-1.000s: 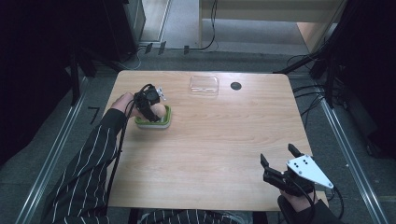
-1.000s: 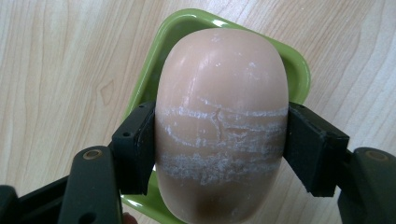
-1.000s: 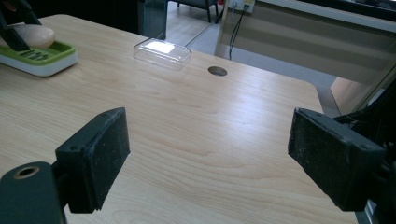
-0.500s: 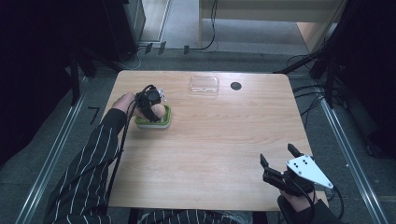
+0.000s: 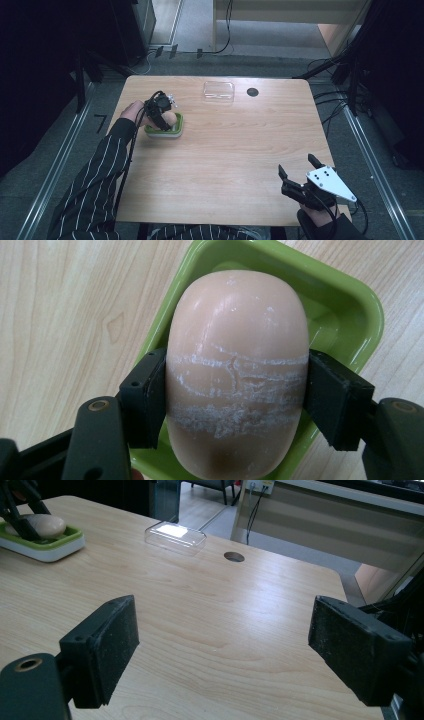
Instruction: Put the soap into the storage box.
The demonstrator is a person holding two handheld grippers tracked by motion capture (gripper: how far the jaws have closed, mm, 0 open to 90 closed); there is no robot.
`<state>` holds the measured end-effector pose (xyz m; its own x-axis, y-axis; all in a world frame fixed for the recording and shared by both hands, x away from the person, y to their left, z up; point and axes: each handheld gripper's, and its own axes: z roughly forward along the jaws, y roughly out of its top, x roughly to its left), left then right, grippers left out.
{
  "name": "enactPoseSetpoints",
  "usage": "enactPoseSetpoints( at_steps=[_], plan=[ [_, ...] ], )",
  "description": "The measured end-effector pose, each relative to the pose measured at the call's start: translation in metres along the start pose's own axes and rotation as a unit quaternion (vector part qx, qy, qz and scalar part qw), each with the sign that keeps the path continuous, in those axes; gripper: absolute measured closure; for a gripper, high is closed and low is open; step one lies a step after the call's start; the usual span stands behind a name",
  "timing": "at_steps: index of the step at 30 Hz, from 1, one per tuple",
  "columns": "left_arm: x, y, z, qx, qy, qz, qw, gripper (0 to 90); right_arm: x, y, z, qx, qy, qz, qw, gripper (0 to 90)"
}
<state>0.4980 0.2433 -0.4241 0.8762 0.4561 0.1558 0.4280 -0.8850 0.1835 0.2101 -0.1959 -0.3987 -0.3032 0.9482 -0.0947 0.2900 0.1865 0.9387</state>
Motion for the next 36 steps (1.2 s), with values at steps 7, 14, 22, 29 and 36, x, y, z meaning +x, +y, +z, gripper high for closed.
enactPoseSetpoints(
  at_steps=[7, 14, 22, 29, 36],
  plan=[
    [0.0, 0.001, 0.003, 0.003, -0.002, -0.002, 1.0, 32.7, 0.0, 0.0, 0.0, 0.0, 0.0, 0.0, 1.0, 13.4],
    [0.001, 0.0, 0.008, 0.0, -0.01, -0.017, 0.9998, 32.5, 0.0, 0.0, 0.0, 0.0, 0.0, 0.0, 1.0, 13.4],
    [0.002, -0.002, -0.002, -0.02, -0.004, -0.025, 0.9995, 29.3, 0.0, 0.0, 0.0, 0.0, -0.001, 0.001, 1.0, 13.4],
    [0.0, -0.005, -0.012, -0.021, 0.008, -0.046, 0.9987, 18.4, 0.0, 0.0, 0.0, -0.001, 0.0, 0.0, 1.0, 13.4],
    [-0.005, -0.009, -0.026, -0.021, 0.01, -0.074, 0.997, 13.9, 0.0, 0.0, 0.0, -0.002, -0.002, -0.001, 1.0, 13.4]
  ],
)
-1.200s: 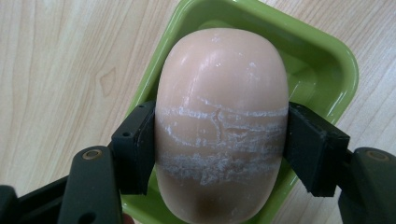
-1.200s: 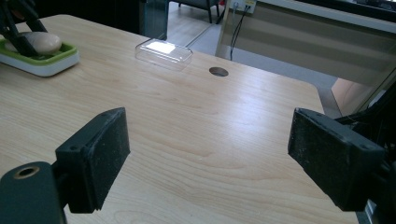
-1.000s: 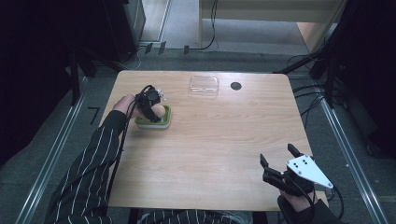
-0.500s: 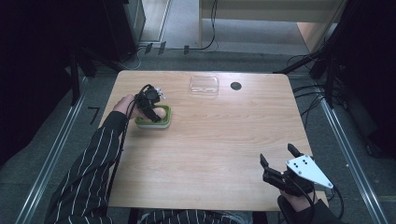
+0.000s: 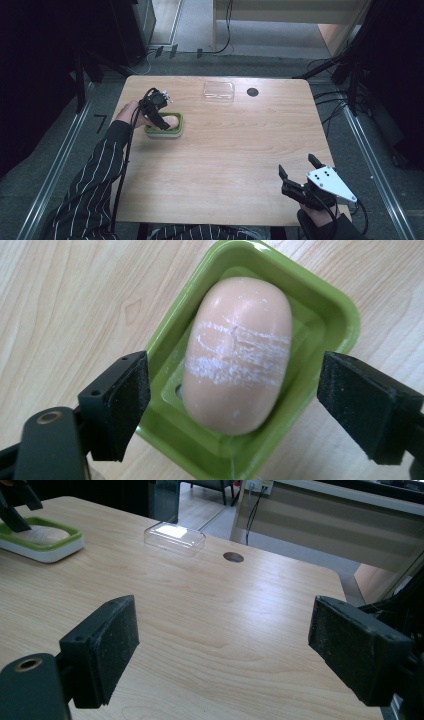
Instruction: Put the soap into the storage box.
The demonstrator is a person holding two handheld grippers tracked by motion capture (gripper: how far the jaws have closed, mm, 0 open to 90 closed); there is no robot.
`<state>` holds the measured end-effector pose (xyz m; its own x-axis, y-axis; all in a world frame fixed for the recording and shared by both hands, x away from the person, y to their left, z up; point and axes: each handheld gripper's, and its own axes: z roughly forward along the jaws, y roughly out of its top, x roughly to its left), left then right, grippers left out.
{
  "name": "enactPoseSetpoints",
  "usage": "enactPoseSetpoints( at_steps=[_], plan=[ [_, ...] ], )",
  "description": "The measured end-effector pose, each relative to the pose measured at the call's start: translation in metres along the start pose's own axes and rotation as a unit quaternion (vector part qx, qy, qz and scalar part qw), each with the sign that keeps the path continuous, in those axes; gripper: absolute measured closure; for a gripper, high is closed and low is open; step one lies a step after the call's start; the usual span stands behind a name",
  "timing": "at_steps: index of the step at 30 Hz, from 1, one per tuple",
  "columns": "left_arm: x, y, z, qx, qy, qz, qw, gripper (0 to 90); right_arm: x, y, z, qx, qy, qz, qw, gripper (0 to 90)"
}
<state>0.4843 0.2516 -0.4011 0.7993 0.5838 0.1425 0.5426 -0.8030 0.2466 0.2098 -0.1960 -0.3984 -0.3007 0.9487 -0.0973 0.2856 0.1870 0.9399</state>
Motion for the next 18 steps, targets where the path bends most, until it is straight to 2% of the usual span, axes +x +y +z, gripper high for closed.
enactPoseSetpoints(
  at_steps=[5, 12, 18],
  plan=[
    [-0.006, -0.005, -0.01, 0.002, 0.005, -0.007, 1.0, 13.5, -0.001, 0.0, -0.001, 0.0, -0.003, 0.004, 1.0, 13.4],
    [-0.02, -0.012, -0.014, 0.034, -0.002, -0.012, 0.9994, 11.1, 0.0, 0.0, -0.001, -0.001, -0.003, 0.005, 1.0, 13.4],
    [-0.032, -0.016, -0.017, 0.046, -0.004, -0.01, 0.9989, 8.4, -0.001, 0.0, -0.001, -0.001, -0.002, 0.006, 1.0, 13.4]
  ],
)
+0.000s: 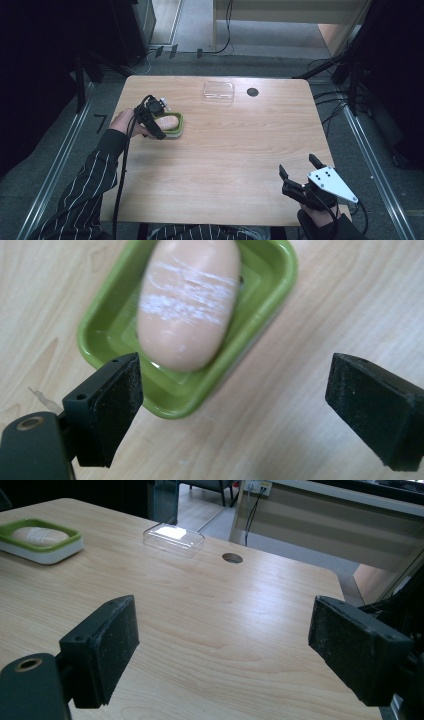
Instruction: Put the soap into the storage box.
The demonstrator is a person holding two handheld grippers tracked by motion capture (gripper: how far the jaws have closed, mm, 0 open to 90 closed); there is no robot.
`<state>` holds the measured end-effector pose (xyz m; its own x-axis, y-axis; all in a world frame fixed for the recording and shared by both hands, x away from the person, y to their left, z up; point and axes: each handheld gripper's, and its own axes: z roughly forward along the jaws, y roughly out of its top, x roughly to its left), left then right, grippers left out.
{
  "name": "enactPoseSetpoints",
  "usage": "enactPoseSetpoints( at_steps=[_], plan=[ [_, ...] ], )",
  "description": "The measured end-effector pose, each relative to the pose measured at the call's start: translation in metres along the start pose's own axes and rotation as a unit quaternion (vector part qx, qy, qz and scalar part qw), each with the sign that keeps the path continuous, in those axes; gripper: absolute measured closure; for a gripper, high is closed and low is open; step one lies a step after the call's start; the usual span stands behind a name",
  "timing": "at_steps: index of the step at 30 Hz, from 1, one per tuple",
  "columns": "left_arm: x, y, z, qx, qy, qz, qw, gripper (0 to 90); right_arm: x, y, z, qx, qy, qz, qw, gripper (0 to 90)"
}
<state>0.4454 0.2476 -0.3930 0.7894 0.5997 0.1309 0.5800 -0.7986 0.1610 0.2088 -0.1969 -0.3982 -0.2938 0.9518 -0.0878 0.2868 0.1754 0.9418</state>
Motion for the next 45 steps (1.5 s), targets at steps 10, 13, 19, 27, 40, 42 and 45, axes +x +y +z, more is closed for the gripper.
enactPoseSetpoints(
  at_steps=[10, 13, 19, 27, 40, 42, 45],
  plan=[
    [-0.022, -0.009, -0.004, 0.007, 0.003, -0.003, 1.0, 6.0, 0.0, 0.0, 0.0, -0.001, 0.0, 0.0, 1.0, 13.4],
    [-0.031, -0.013, -0.005, 0.012, 0.003, -0.001, 0.9999, 5.4, 0.0, 0.0, -0.001, -0.001, 0.0, 0.0, 1.0, 13.4],
    [-0.048, -0.022, -0.005, 0.021, 0.002, 0.007, 0.9998, 4.1, 0.0, 0.0, -0.001, -0.001, 0.001, -0.002, 1.0, 13.4],
    [-0.067, -0.034, -0.006, 0.022, 0.002, 0.015, 0.9997, 3.8, 0.0, 0.0, -0.001, -0.002, 0.001, -0.002, 1.0, 13.4],
    [-0.091, -0.054, 0.004, 0.025, -0.005, 0.018, 0.9995, 3.2, 0.0, 0.0, -0.001, -0.001, 0.002, -0.001, 1.0, 13.4],
    [-0.093, -0.056, 0.006, 0.025, -0.005, 0.017, 0.9995, 3.2, 0.0, 0.0, -0.001, -0.002, 0.001, -0.003, 1.0, 13.4],
    [-0.095, -0.059, 0.009, 0.028, -0.01, 0.017, 0.9994, 3.2, 0.0, 0.0, -0.001, -0.003, 0.001, -0.003, 1.0, 13.4]
  ],
)
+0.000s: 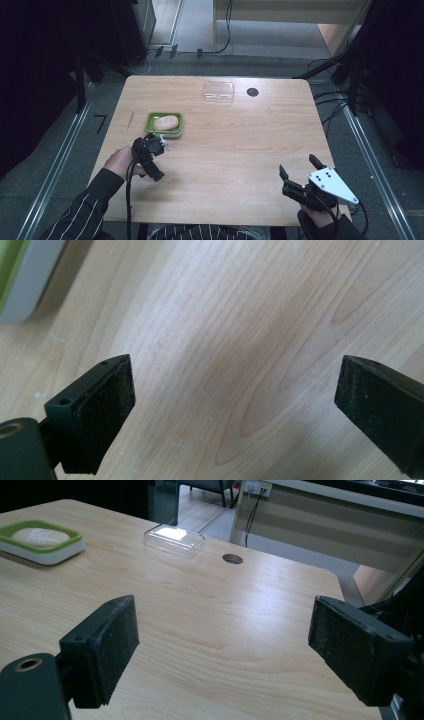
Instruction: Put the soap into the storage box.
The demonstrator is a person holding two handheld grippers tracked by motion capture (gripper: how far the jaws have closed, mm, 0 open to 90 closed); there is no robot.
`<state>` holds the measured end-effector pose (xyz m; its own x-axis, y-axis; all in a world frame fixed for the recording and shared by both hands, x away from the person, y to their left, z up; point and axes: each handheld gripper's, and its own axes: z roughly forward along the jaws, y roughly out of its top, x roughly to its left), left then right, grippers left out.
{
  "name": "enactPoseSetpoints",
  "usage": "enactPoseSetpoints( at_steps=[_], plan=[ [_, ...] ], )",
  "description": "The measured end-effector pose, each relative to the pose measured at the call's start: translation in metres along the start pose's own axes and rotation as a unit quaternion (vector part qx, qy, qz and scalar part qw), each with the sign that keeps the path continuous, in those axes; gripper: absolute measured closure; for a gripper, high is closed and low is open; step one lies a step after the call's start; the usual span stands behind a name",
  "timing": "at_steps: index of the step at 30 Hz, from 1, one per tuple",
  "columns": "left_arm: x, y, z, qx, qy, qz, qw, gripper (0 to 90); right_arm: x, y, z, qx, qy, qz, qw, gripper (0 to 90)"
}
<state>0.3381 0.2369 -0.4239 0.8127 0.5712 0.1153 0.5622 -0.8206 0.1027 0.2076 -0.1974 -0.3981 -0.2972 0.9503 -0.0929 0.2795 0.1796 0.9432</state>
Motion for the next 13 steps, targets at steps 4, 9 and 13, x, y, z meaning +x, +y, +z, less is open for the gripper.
enactPoseSetpoints(
  at_steps=[4, 9, 13],
  plan=[
    [-0.003, -0.002, 0.006, 0.003, -0.009, 0.001, 1.0, 3.2, 0.0, 0.0, -0.001, -0.001, -0.001, 0.001, 1.0, 13.4],
    [-0.004, -0.001, 0.012, 0.008, -0.014, 0.005, 0.9999, 2.3, 0.0, 0.0, 0.0, -0.001, 0.0, 0.001, 1.0, 13.4],
    [-0.002, -0.002, 0.013, -0.001, -0.018, -0.001, 0.9998, 0.4, 0.0, 0.0, 0.0, -0.001, -0.001, 0.002, 1.0, 13.4]
  ],
)
